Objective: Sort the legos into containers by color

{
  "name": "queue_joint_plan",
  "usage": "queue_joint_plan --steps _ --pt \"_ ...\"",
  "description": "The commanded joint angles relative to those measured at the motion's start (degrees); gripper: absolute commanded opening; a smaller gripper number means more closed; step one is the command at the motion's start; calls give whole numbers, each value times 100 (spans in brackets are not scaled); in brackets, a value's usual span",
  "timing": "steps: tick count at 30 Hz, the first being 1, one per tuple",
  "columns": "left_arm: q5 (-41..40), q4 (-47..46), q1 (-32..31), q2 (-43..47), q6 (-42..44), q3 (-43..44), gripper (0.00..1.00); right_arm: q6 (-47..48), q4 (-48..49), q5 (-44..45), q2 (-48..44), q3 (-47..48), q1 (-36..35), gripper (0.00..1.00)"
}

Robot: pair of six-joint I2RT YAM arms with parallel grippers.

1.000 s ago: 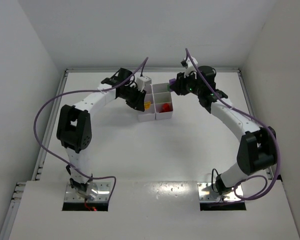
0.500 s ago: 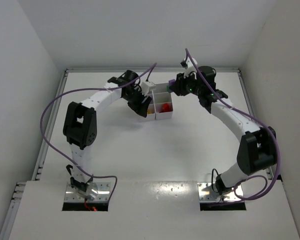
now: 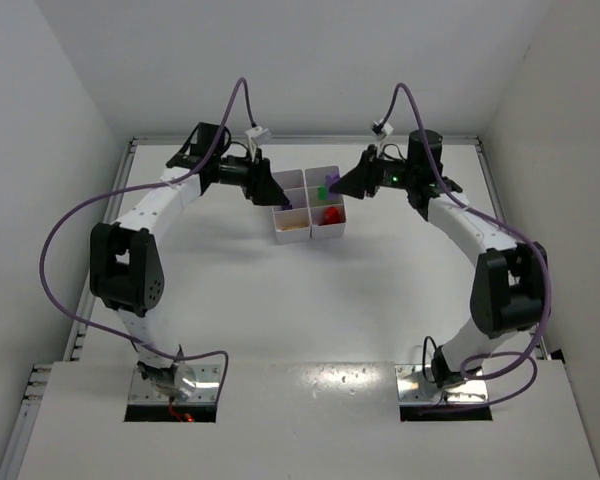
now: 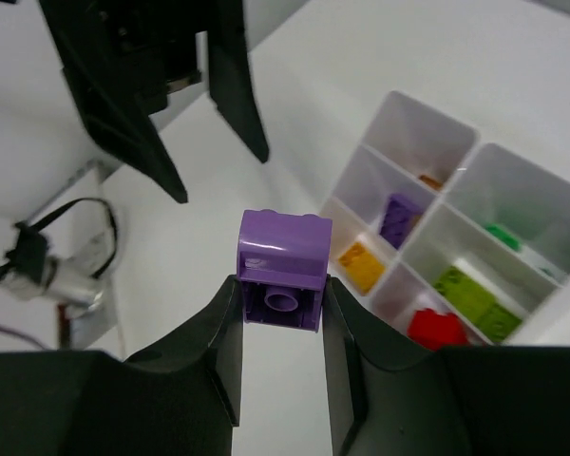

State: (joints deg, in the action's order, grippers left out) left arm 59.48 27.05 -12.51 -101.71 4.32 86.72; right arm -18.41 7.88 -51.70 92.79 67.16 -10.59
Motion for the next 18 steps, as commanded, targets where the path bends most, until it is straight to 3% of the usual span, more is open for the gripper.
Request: queue_joint_plan --steps 1,5,18 --pt "1187 -349 -41 -120 -177 29 68 -425 522 -1306 256 70 -110 0" --pt "1311 -349 -41 -314 -493 134 69 -1111 970 -1737 573 341 -163 0" --pt "1601 -402 -199 -437 -432 240 71 -1164 864 -2002 1074 957 -620 0"
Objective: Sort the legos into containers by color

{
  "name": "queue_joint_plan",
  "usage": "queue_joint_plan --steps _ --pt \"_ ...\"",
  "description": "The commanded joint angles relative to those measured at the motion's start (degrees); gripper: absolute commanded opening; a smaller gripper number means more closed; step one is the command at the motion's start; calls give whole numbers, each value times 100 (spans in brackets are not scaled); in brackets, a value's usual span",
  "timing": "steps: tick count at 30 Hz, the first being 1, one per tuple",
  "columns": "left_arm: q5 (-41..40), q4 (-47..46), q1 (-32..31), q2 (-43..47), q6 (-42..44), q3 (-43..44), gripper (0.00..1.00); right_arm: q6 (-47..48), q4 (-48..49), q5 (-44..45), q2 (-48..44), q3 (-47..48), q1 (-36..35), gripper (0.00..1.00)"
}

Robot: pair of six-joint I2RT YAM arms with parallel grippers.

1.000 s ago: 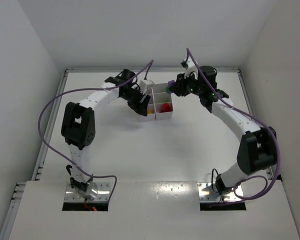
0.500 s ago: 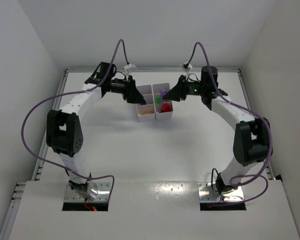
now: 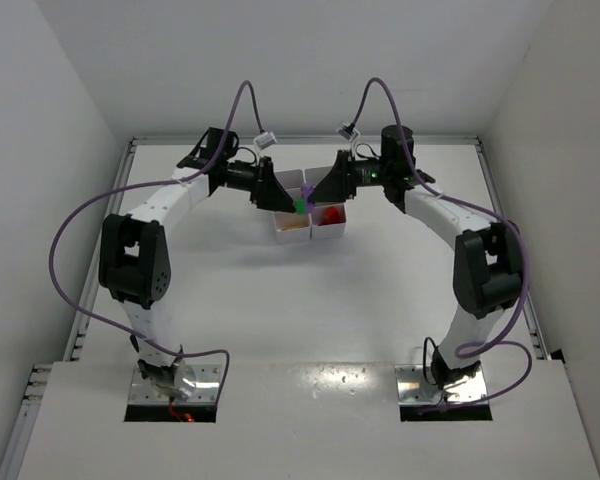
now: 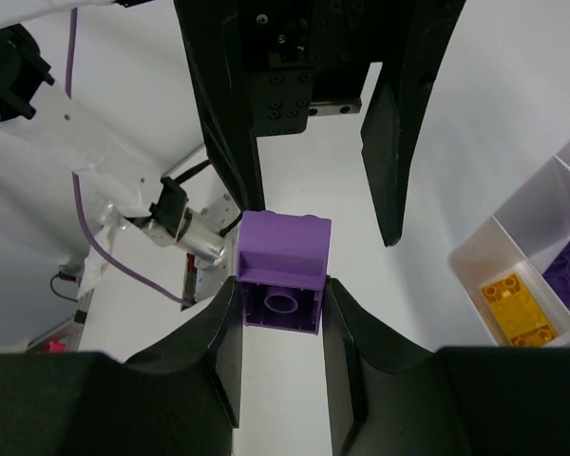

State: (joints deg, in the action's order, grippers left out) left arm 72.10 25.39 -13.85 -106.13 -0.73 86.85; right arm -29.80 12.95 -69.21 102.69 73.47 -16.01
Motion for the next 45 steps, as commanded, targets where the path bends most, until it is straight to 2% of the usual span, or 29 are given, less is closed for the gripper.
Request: queue_joint_plan --steps 1,11,24,26,29,30,31,34,40,43,45 --pt "401 -236 -66 4 125 227 71 -26 357 -251 145 326 -78 0" --pt "850 -236 -66 -101 196 333 70 -26 410 -198 304 431 -183 0" --pt "1026 -236 -118 -259 135 385 58 -245 674 -198 409 545 -183 0" --pt "974 -236 -118 -259 135 385 54 -307 726 -198 409 598 -183 0" --pt "851 -236 -118 -259 82 438 37 -307 726 -198 409 598 -183 0" --pt "850 -236 -118 -259 82 438 24 -307 726 -198 409 537 -183 0" --pt "746 -236 -118 -259 82 438 16 -307 726 -198 348 537 -183 0" --pt "525 -236 -118 -259 29 438 0 -307 726 -198 269 336 -61 0" --pt "270 -236 154 -57 29 -124 0 -254 586 39 -57 10 439 0" --pt "-186 -78 348 13 257 -256 0 -254 524 180 -259 -183 783 0" --pt "-693 115 418 -126 372 -11 0 -115 384 232 -460 -262 1019 0"
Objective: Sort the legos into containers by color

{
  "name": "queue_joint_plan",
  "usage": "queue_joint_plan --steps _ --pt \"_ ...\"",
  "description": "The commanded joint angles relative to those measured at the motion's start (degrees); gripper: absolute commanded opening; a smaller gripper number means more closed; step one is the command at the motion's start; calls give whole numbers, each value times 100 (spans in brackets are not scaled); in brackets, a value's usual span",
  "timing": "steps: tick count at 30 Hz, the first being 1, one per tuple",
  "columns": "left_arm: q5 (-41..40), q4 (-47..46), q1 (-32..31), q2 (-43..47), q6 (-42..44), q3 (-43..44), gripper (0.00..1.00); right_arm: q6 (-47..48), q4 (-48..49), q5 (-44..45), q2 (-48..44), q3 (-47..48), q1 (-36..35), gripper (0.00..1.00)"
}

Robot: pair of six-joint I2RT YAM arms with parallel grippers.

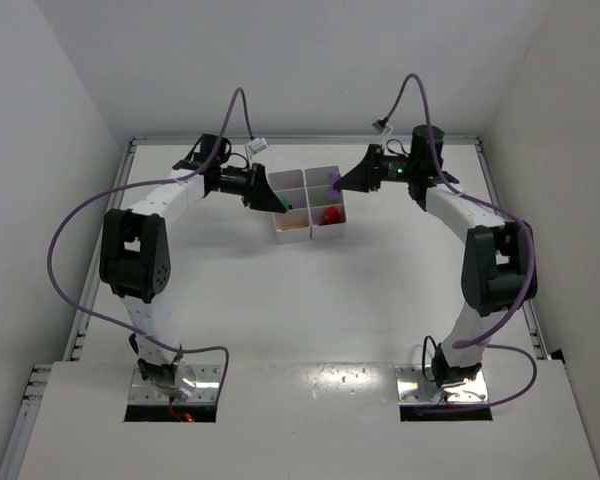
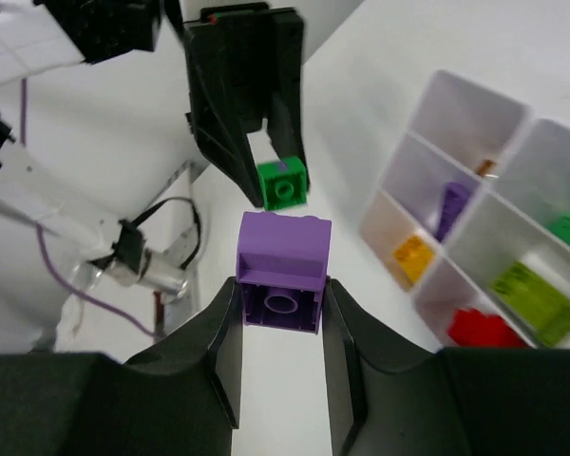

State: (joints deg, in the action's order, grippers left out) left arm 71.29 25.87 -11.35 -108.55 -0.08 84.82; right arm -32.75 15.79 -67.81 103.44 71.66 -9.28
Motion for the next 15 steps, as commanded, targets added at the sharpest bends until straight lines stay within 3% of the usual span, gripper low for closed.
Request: queue_joint_plan --steps 1,5,9,15 --pt "-816 68 169 37 306 332 0 286 -22 171 -535 -143 348 0" --pt "-2037 68 -243 -385 -18 1211 0 1225 -1223 767 -921 -196 629 0" --pt "-3232 7 -814 -737 -360 1871 0 1798 -1702 1384 -1255 -328 813 0" --pt "-3850 -248 -1211 -1158 -625 2363 0 1913 -1852 1824 -1642 -600 928 0"
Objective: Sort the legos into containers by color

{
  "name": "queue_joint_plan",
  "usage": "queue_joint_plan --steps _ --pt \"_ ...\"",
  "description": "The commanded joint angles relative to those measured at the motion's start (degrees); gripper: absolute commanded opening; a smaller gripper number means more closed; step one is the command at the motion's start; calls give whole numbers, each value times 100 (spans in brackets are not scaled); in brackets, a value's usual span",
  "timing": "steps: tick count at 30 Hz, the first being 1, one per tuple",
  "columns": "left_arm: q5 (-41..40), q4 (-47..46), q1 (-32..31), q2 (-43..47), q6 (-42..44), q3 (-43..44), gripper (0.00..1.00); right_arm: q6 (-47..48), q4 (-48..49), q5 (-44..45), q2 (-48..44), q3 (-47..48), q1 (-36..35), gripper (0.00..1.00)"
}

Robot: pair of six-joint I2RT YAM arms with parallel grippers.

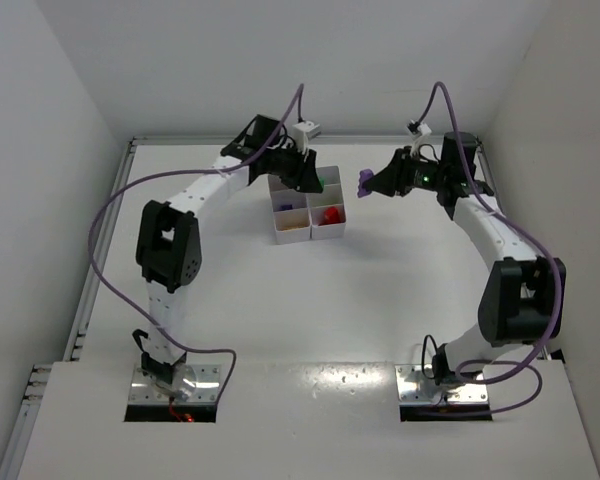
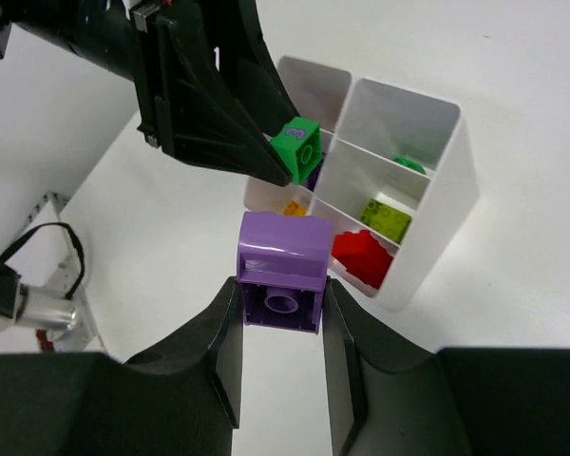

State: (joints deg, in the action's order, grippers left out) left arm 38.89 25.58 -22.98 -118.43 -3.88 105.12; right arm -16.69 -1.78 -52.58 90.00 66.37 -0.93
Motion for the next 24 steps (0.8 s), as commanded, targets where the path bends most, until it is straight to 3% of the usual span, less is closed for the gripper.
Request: queue_joint_plan --steps 1,9,18,24 --pt "-707 -220 -127 -171 -297 334 0 306 -94 301 -351 -124 93 0" --pt "-1226 -660 -180 -760 -745 957 0 306 -147 415 -729 -431 312 0" --pt "-1683 -660 -338 -1086 -684 1344 0 306 -200 353 -720 -424 436 0" --pt "-1534 -660 -338 -1138 -684 1344 22 359 -253 248 -554 -318 488 0"
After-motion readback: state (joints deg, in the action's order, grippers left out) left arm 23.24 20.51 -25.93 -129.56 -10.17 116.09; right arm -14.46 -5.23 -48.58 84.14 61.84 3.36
